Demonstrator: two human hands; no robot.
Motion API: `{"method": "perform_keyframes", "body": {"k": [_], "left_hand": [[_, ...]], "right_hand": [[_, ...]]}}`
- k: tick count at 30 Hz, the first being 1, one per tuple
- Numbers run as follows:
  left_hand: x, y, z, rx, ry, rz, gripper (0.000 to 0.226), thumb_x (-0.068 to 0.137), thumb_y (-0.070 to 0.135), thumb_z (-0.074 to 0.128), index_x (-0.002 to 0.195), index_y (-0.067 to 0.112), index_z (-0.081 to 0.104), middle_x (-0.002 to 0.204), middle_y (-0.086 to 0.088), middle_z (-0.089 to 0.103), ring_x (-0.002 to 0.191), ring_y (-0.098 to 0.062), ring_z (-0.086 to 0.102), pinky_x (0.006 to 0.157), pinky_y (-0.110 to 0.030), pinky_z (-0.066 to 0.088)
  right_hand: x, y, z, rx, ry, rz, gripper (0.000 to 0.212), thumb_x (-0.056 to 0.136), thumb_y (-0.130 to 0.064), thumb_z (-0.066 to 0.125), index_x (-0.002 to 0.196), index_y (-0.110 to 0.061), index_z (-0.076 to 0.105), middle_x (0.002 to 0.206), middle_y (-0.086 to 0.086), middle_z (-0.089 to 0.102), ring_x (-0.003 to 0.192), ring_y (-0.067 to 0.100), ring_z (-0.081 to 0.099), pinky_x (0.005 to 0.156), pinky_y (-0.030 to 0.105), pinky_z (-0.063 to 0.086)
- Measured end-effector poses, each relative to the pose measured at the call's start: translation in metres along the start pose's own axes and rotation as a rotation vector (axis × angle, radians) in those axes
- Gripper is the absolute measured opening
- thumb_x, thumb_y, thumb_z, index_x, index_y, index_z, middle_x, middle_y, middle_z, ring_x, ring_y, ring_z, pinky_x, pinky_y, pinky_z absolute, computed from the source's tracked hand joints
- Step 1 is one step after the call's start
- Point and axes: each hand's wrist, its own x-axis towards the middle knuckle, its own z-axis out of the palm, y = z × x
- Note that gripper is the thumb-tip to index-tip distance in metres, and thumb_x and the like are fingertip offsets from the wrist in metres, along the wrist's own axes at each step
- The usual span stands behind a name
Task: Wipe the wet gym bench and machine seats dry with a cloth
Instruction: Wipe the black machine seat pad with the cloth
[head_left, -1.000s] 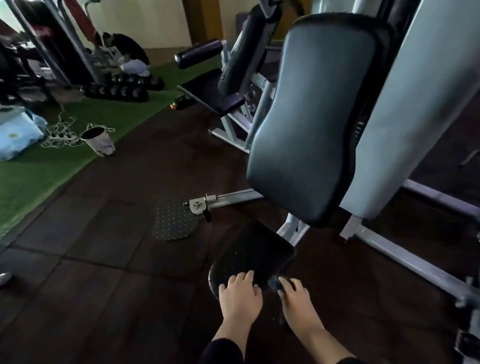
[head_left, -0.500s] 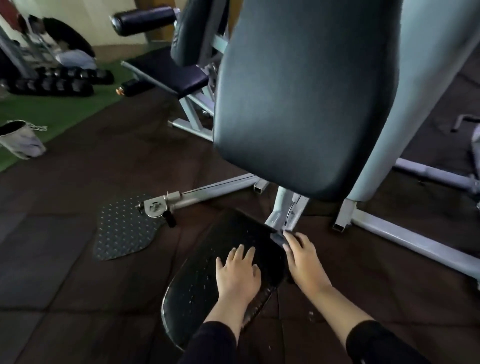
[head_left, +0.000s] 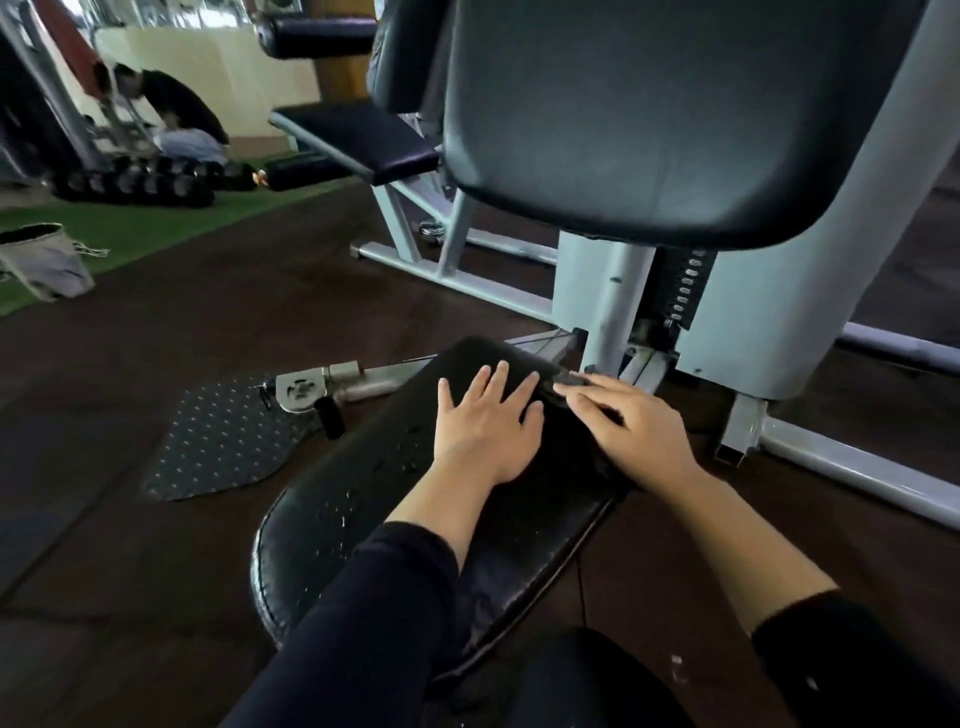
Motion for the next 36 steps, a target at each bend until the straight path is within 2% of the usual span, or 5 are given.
{"method": "perform_keyframes", "body": {"k": [12,21,26,31,36], "left_hand": [[0.005,0.001,0.004,-0.008,0.013,-0.033,0.054,0.102,0.037,0.013,0.155,0.030,0.003,0.162,0.009,-0.005,0.148,-0.009,-0.008,0.119,-0.048,-0.009],[0.002,0.001,0.002,-0.003,-0.013,-0.022,0.054,0.102,0.038,0.010,0.155,0.029,0.002,0.162,0.007,-0.006,0.148,-0.010,-0.008,0.119,-0.046,-0.010],[0.001,0.002,0.000,0.004,-0.018,-0.026,0.054,0.103,0.037,0.010,0.155,0.028,0.001,0.162,0.006,-0.006,0.148,-0.010,-0.008,0.119,-0.046,-0.009],[0.001,0.002,0.000,-0.011,-0.021,-0.033,0.055,0.103,0.035,0.011,0.155,0.022,0.001,0.162,0.007,-0.006,0.148,-0.009,-0.008,0.119,-0.044,-0.010],[0.000,0.002,-0.001,-0.006,-0.036,-0.029,0.055,0.104,0.033,0.010,0.155,0.018,0.000,0.162,0.007,-0.007,0.148,-0.009,-0.009,0.119,-0.042,-0.010]], "right_hand": [[0.016,0.005,0.020,-0.186,-0.108,-0.010,0.035,0.095,-0.048,0.039,0.130,-0.049,0.047,0.138,-0.019,0.045,0.131,0.008,0.037,0.105,0.033,0.036],[0.026,0.029,-0.001,0.010,-0.059,0.280,0.034,0.098,-0.036,0.039,0.129,-0.040,0.052,0.137,-0.008,0.049,0.126,0.018,0.045,0.094,0.029,0.036],[-0.029,0.015,0.013,-0.019,0.159,0.096,0.034,0.098,-0.023,0.044,0.130,-0.025,0.056,0.132,0.000,0.051,0.128,0.021,0.040,0.101,0.032,0.036],[-0.012,-0.004,0.022,-0.204,0.011,0.007,0.043,0.096,-0.039,0.028,0.132,-0.033,0.051,0.140,-0.004,0.049,0.135,0.019,0.034,0.114,0.043,0.020],[0.033,0.001,0.018,-0.268,-0.194,0.106,0.039,0.099,-0.040,0.030,0.137,-0.043,0.040,0.148,-0.007,0.037,0.136,0.017,0.032,0.110,0.037,0.028]]}}
